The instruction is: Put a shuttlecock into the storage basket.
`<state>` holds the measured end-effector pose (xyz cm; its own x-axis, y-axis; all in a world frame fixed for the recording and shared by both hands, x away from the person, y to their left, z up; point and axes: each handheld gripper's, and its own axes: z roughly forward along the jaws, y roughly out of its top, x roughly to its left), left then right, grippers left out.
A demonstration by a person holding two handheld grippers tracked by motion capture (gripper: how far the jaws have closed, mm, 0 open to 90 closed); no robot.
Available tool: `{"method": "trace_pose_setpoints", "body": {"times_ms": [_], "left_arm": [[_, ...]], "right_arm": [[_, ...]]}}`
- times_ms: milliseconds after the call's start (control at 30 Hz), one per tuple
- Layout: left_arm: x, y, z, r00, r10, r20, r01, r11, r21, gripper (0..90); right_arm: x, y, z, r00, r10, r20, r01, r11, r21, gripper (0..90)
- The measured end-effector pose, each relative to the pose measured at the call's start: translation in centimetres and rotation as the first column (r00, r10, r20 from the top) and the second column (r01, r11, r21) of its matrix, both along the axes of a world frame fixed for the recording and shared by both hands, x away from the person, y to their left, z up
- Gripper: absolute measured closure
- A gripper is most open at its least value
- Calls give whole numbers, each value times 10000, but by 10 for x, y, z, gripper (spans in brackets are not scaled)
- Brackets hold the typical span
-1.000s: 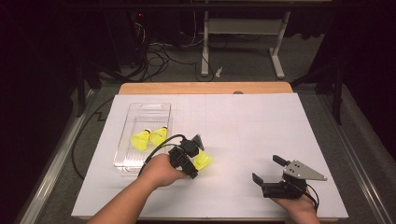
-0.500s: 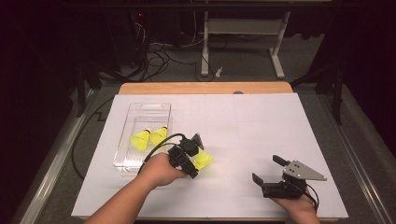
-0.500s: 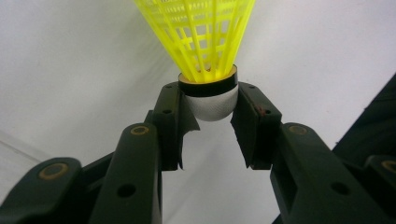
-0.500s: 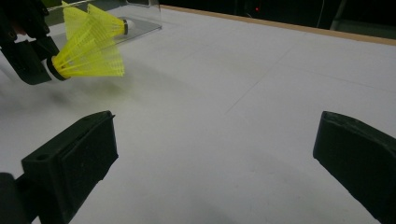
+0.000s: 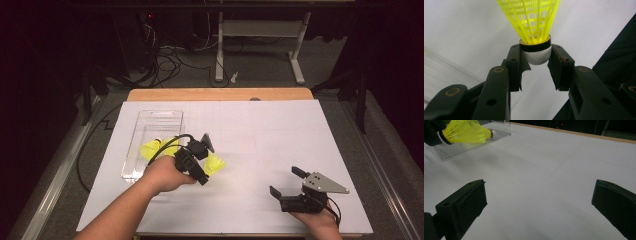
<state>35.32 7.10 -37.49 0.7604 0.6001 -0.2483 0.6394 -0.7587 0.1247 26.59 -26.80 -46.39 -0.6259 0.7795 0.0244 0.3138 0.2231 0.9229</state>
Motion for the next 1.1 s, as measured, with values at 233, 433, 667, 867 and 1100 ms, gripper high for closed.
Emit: {"method": "trace_pose_setpoints", "body": {"times_ms": [233,433,667,867,1100], "left_arm": [[2,4,12,10000,-41,59,41,10000,78,646],[5,8,18,10000,-20,42,18,9997,255,645],[7,13,33,9999,-53,145,50,9999,161,646],[9,22,41,9999,46,153,-49,9998,192,646],[12,34,38,9991,411,145,-415,9987,290,646]], "right_arm": [[0,0,0,10000,0,-4,0,10000,3,3],[0,0,0,10000,0,-11,0,10000,6,3],[0,0,0,10000,5,-12,-5,10000,1,3],[0,1,-1,10000,24,-40,-23,10000,16,3],[0,1,-1,10000,25,-42,-25,10000,23,3]]}}
